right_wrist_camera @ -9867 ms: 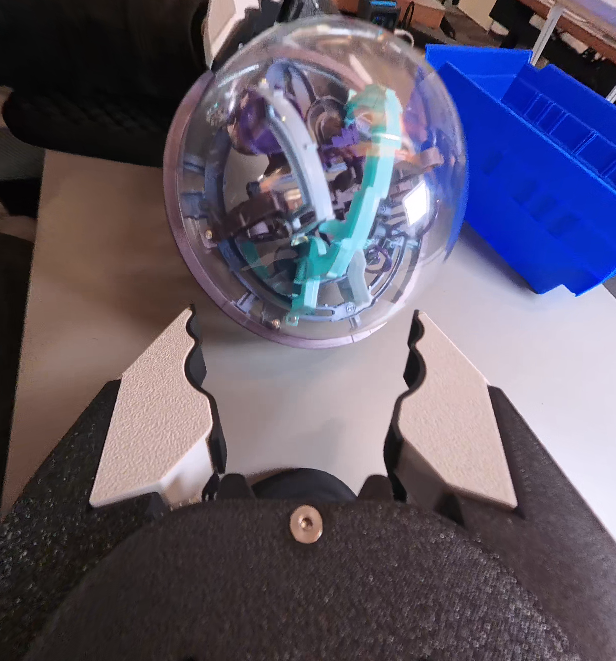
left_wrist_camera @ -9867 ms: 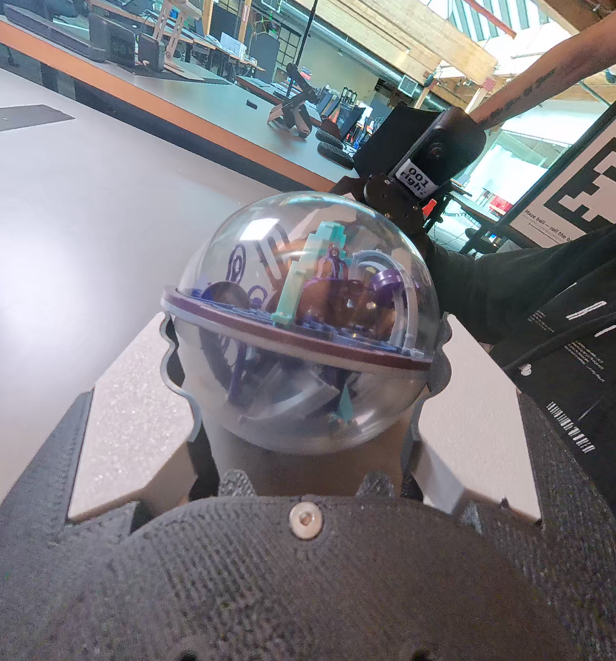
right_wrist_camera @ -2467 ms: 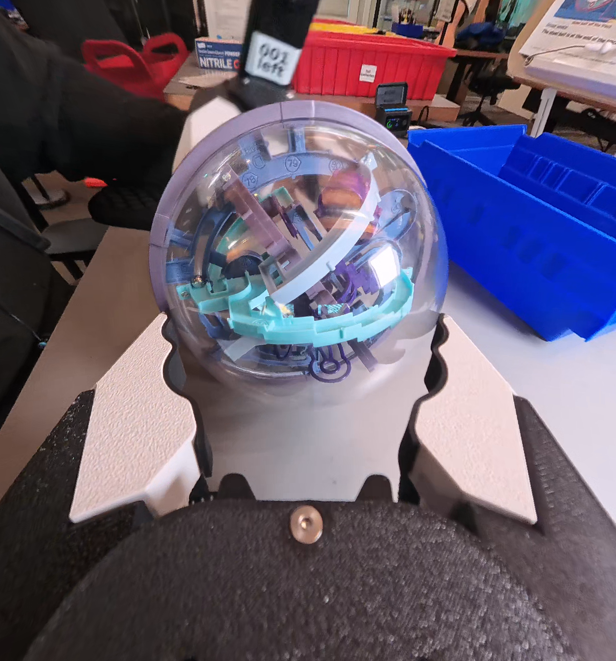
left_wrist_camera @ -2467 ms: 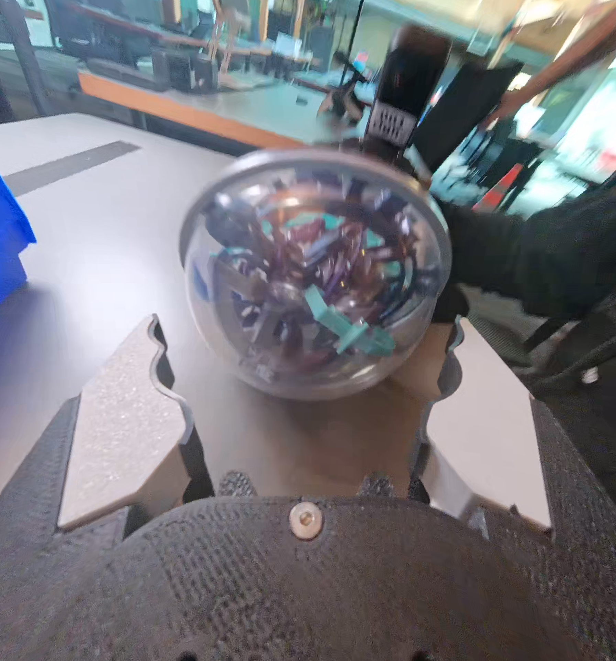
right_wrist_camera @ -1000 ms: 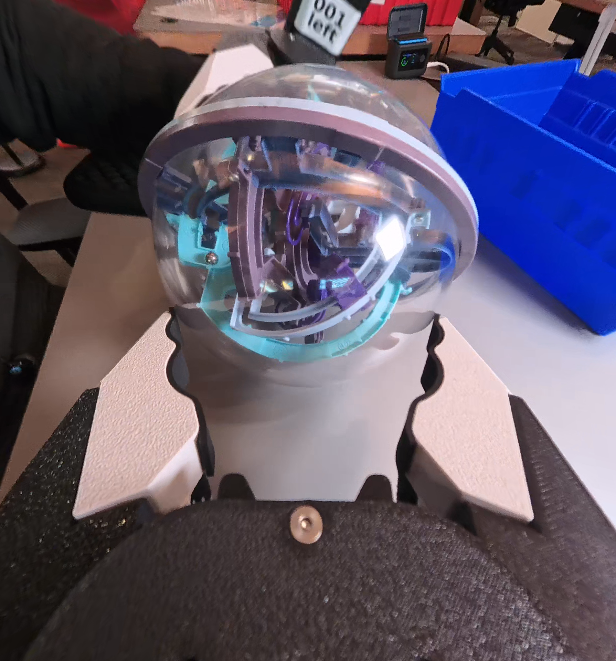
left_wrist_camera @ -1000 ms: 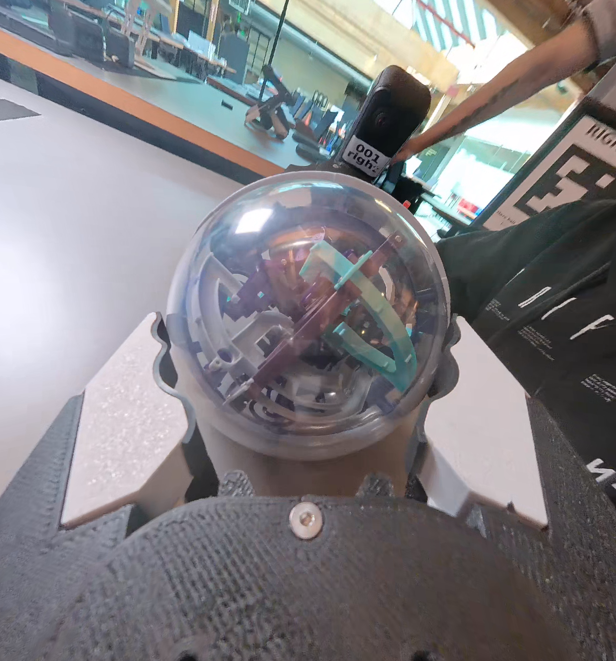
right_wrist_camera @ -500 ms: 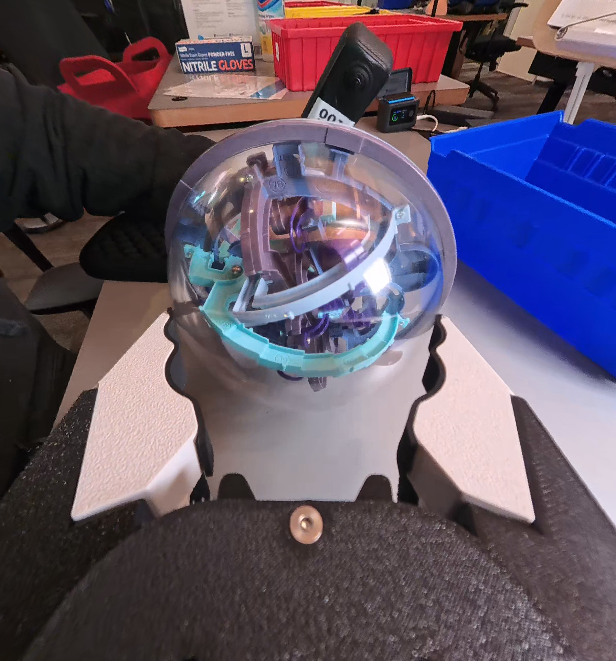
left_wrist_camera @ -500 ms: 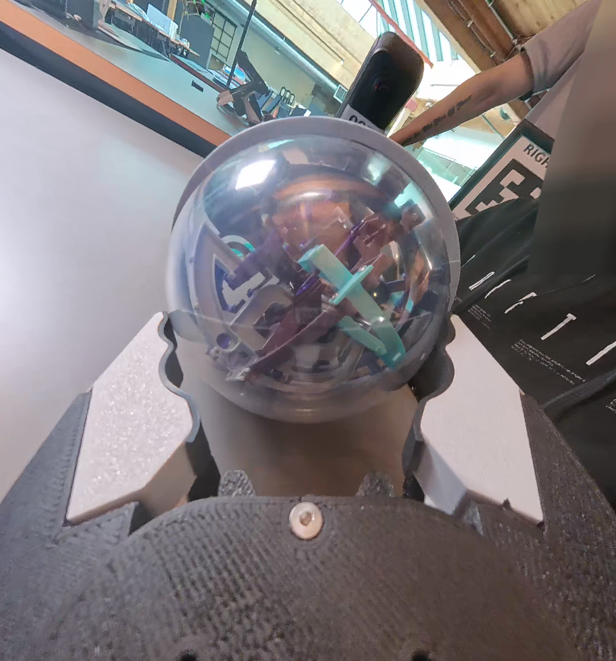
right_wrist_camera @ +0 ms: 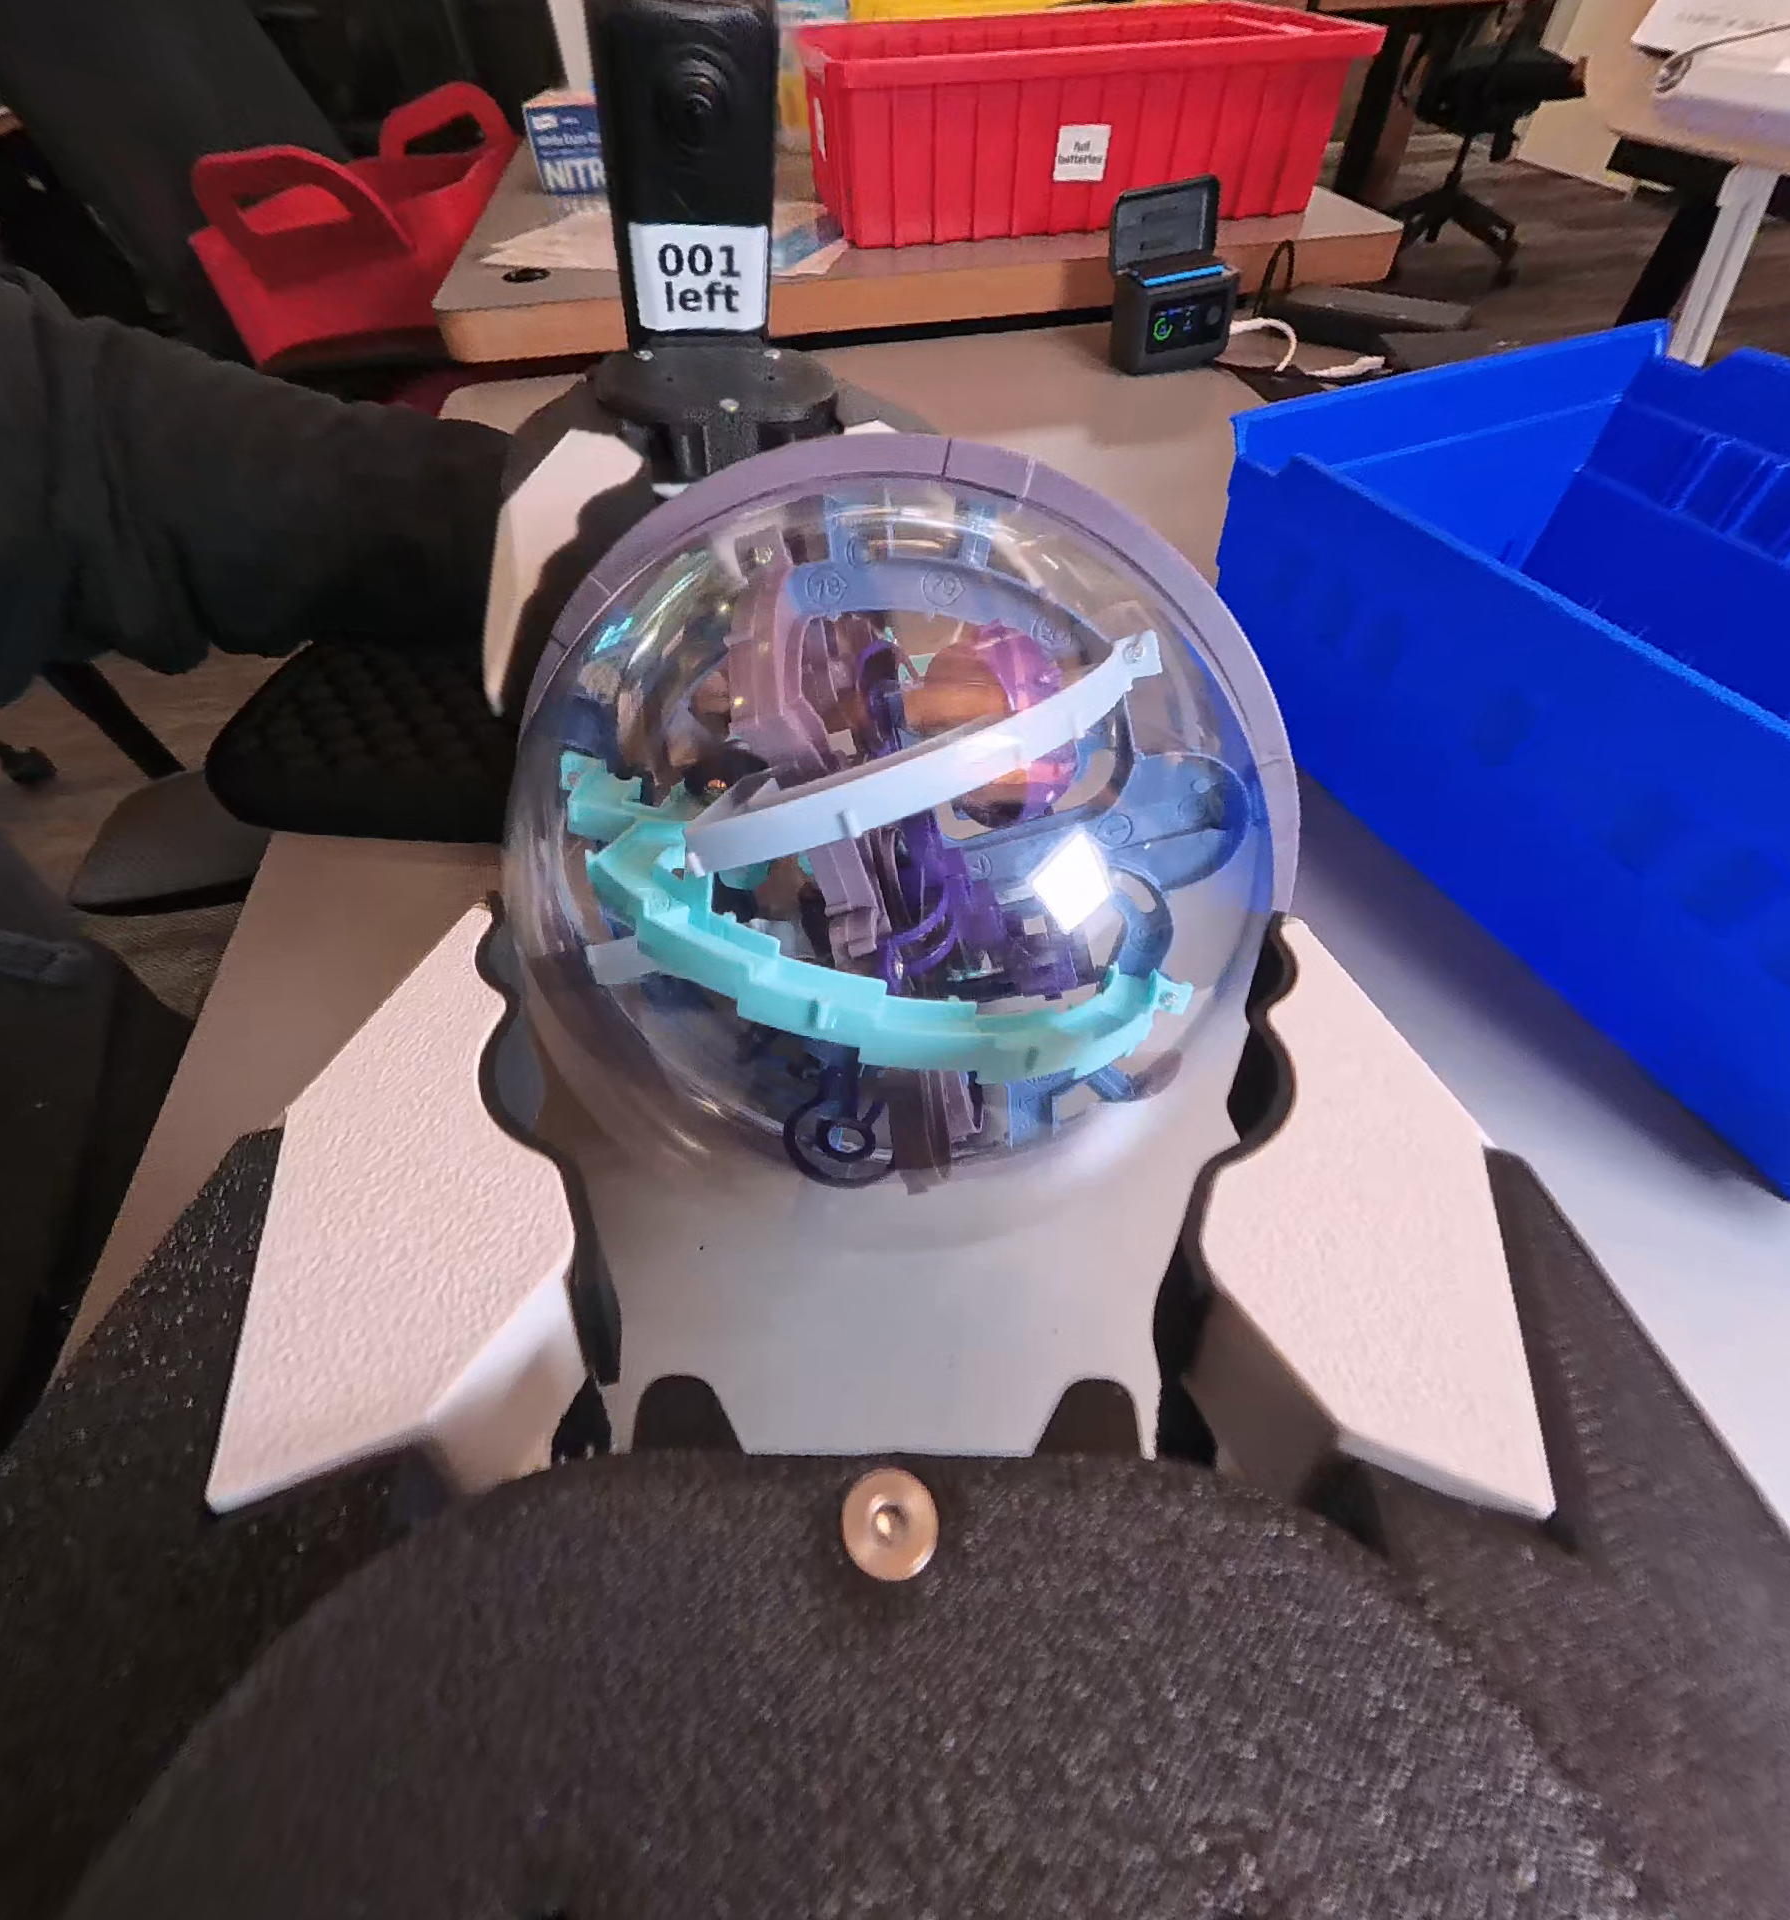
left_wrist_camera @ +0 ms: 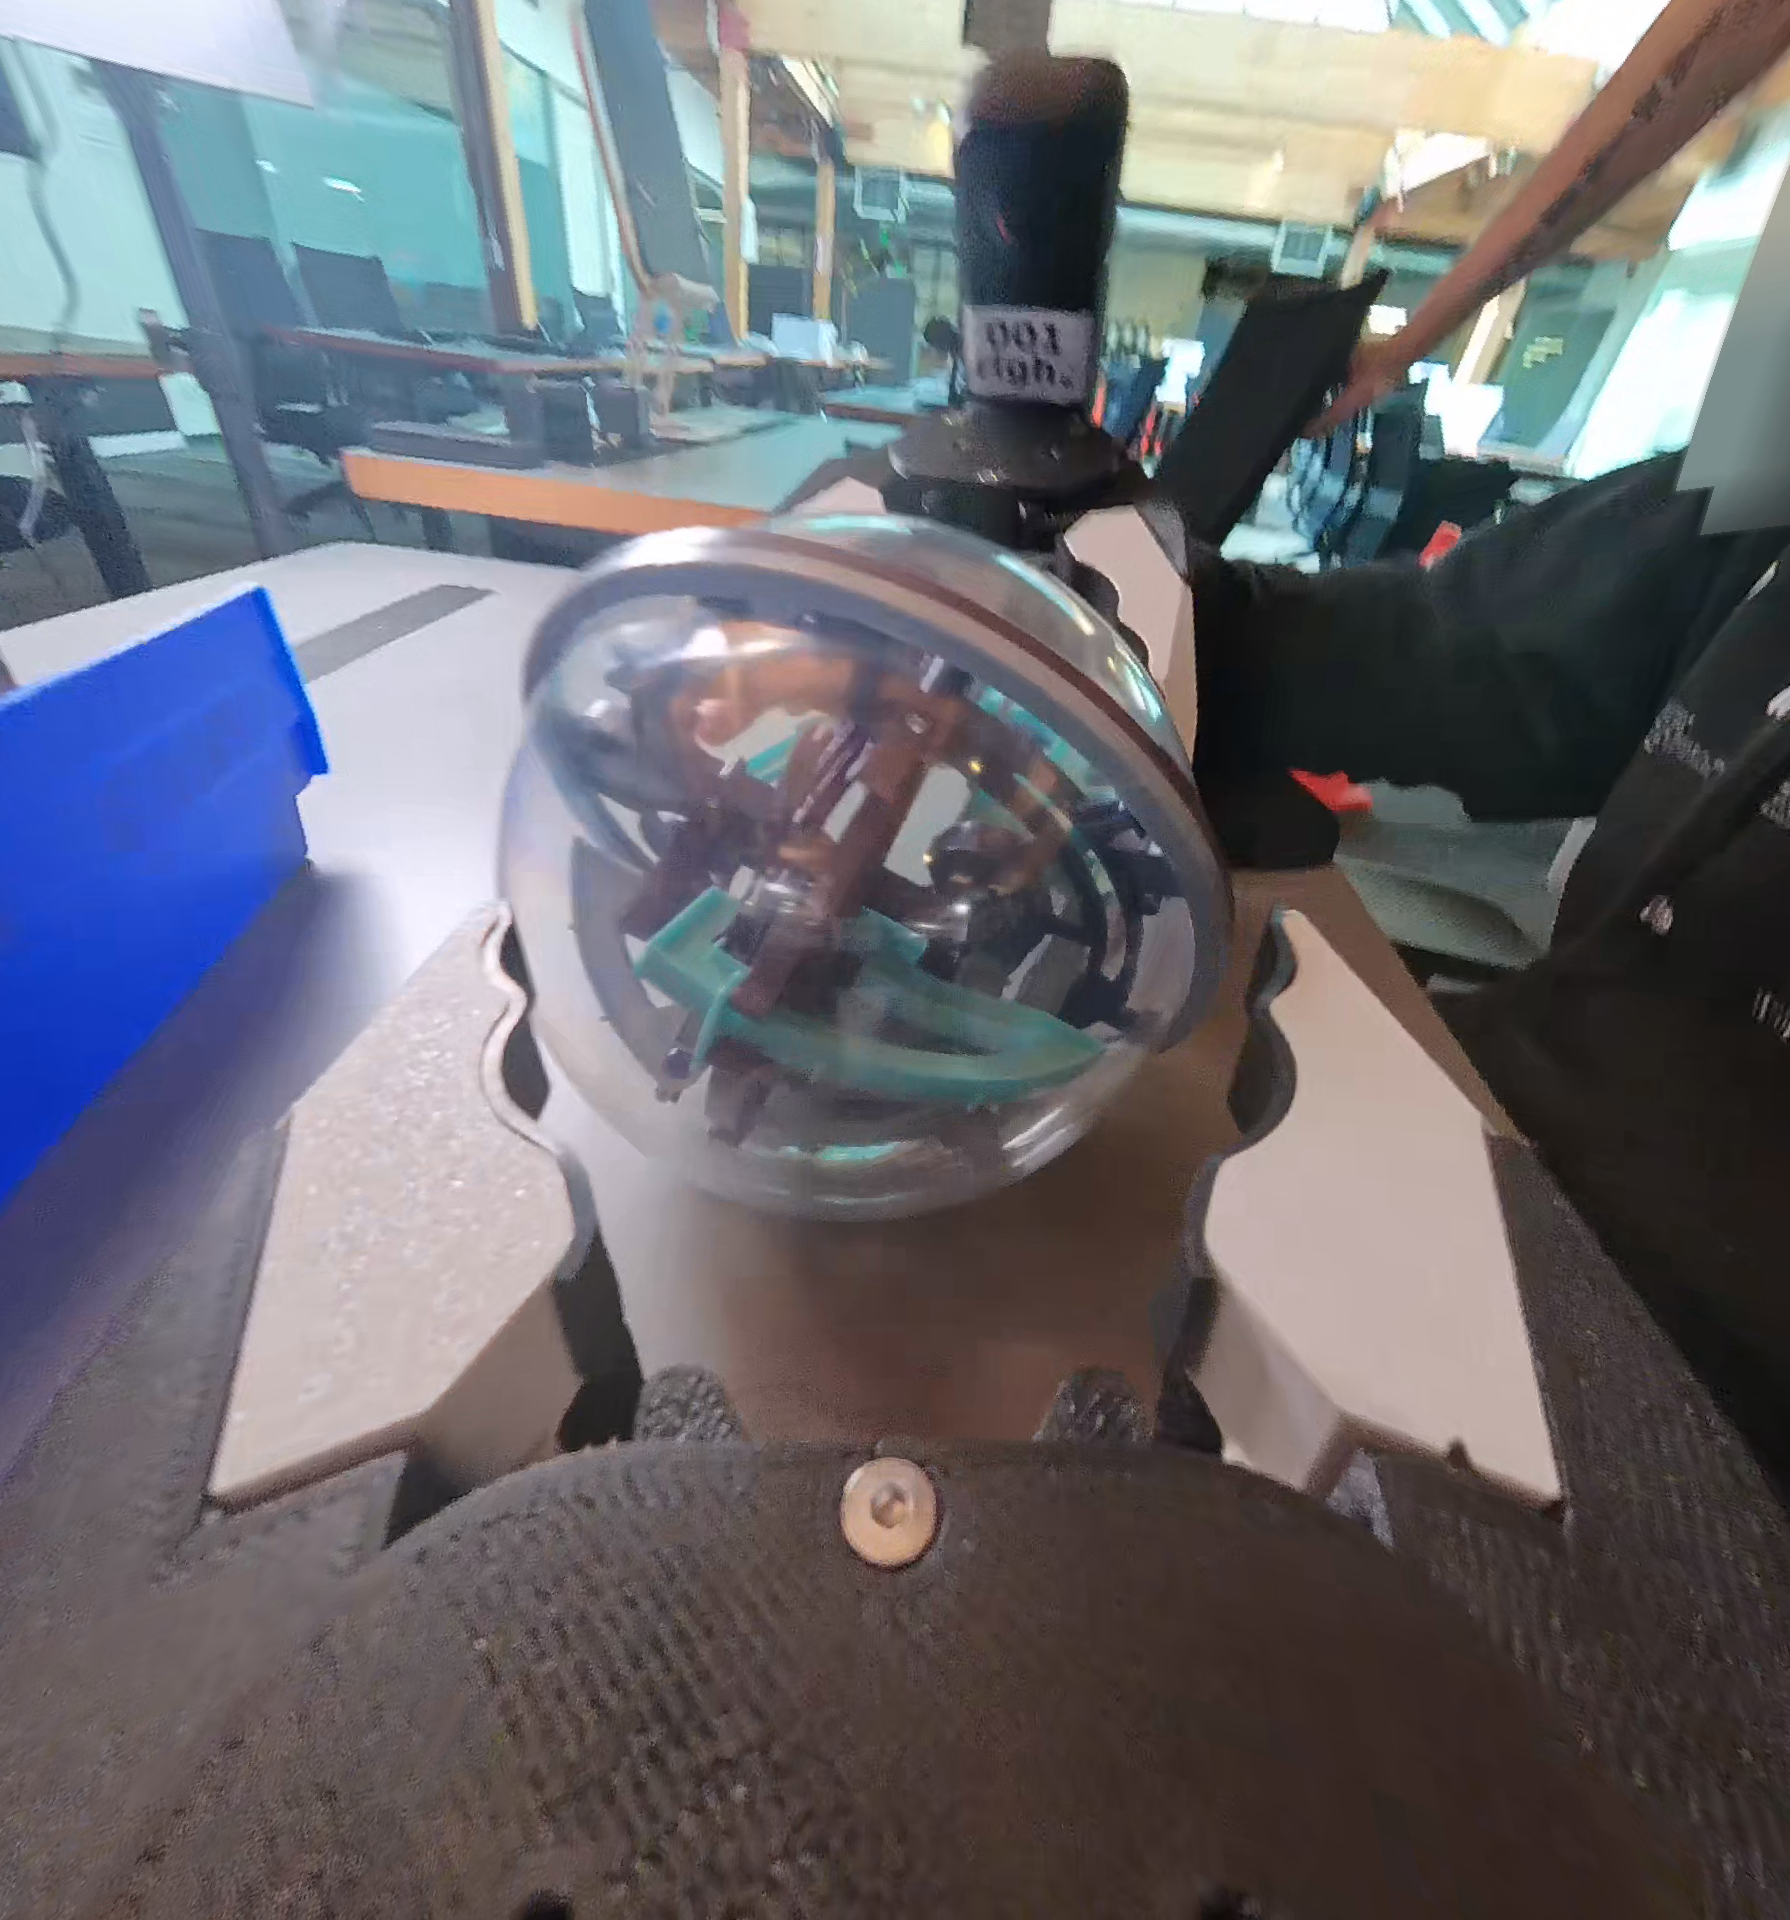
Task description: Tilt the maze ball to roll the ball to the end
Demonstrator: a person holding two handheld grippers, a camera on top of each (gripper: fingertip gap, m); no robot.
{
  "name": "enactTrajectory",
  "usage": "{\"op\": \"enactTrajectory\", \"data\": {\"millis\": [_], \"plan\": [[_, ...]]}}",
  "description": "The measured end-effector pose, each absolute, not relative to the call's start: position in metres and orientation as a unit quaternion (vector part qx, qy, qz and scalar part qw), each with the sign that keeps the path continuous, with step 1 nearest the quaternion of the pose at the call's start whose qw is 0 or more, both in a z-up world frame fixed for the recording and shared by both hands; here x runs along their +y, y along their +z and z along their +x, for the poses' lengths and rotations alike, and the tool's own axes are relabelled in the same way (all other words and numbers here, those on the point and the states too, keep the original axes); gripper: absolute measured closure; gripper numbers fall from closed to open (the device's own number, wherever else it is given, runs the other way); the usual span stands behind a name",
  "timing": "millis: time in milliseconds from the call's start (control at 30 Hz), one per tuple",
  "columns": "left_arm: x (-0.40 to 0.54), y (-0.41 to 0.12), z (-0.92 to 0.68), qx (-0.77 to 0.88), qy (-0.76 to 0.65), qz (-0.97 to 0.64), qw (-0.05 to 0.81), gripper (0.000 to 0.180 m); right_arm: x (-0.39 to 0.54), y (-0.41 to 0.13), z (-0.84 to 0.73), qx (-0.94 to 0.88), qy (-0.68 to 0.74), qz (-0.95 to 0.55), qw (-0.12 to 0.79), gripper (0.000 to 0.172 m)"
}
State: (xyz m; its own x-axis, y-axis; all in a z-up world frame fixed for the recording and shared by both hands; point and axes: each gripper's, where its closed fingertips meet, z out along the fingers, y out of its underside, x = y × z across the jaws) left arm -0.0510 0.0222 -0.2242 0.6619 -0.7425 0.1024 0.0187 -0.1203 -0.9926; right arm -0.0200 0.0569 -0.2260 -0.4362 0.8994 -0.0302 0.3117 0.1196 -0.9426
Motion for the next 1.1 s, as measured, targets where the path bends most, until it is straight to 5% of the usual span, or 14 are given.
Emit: {"op": "enactTrajectory", "data": {"millis": [133,500,1100], "plan": [[0.033,-0.241,-0.043,0.284,-0.286,-0.699,0.59,0.031,0.055,-0.228,-0.023,-0.685,0.509,-0.438,0.284,0.037],[0.031,-0.266,-0.027,0.273,-0.426,-0.737,0.449,0.033,0.057,-0.22,-0.028,-0.681,0.427,-0.562,0.194,0.034],[0.03,-0.263,-0.021,0.197,-0.555,-0.732,0.344,0.041,0.064,-0.23,-0.031,-0.613,0.354,-0.706,-0.008,0.033]]}}
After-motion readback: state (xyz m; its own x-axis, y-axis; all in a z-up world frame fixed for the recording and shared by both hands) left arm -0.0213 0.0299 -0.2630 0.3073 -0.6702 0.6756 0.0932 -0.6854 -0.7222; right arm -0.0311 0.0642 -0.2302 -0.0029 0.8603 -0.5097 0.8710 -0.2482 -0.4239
